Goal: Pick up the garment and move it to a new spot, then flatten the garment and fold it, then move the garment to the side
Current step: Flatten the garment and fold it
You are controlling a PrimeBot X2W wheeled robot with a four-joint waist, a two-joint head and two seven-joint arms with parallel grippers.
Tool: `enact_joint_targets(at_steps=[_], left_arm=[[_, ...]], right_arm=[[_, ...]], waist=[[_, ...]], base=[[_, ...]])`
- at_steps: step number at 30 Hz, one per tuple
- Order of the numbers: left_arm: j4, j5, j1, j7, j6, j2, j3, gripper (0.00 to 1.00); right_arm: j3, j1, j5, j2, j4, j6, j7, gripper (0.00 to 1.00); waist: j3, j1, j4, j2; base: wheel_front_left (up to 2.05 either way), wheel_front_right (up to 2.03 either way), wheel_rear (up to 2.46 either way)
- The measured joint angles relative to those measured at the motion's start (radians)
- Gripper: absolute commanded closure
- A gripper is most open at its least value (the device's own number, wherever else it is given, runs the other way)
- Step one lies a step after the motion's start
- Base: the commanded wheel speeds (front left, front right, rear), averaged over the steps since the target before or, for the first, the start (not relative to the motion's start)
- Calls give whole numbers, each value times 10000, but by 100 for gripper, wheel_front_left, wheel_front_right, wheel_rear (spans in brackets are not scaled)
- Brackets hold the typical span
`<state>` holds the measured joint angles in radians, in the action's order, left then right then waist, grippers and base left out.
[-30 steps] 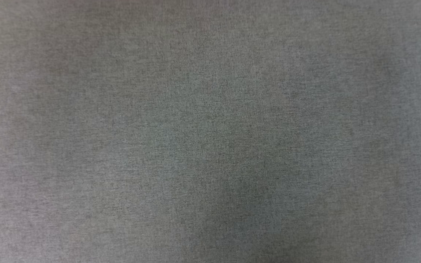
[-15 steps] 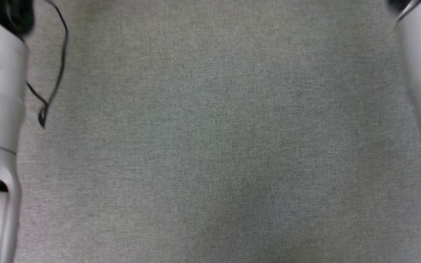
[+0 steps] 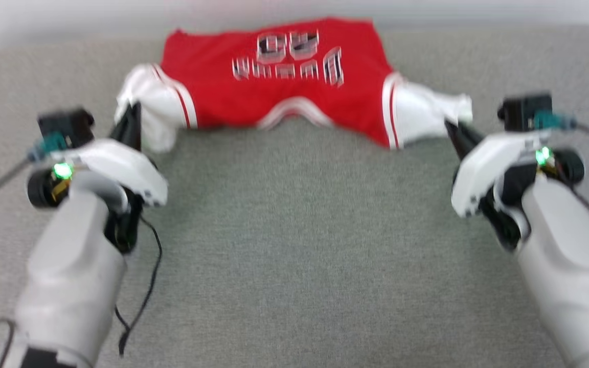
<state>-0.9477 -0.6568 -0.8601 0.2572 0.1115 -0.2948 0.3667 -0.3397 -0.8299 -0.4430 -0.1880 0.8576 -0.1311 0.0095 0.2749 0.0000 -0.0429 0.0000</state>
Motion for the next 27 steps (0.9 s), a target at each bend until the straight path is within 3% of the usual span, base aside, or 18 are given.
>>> enact_joint_targets(at_steps=[7,14,21,27], left_arm=[[1785,-257,3010,10,-633,146,-192,100],[4740,-420,6262,-819,-1655,-493,-140,100],[8038,-506,9020,-2395,-3104,-1490,-157,100],[9465,-558,10245,-2922,-3822,-1762,-148,100]], right_arm=[[328,3152,-265,-748,-2406,0,899,100],[1845,7035,309,-853,-5908,2,2782,100],[3283,10518,1110,389,-9367,2,5196,100],[3593,12007,1484,1114,-10140,2,6073,100]], waist=[[-1658,-2,121,0],[-2850,-4,154,0],[-3086,-4,164,0],[-3006,-3,224,0]], base=[[0,0,0],[0,0,0],[0,0,0],[0,0,0]])
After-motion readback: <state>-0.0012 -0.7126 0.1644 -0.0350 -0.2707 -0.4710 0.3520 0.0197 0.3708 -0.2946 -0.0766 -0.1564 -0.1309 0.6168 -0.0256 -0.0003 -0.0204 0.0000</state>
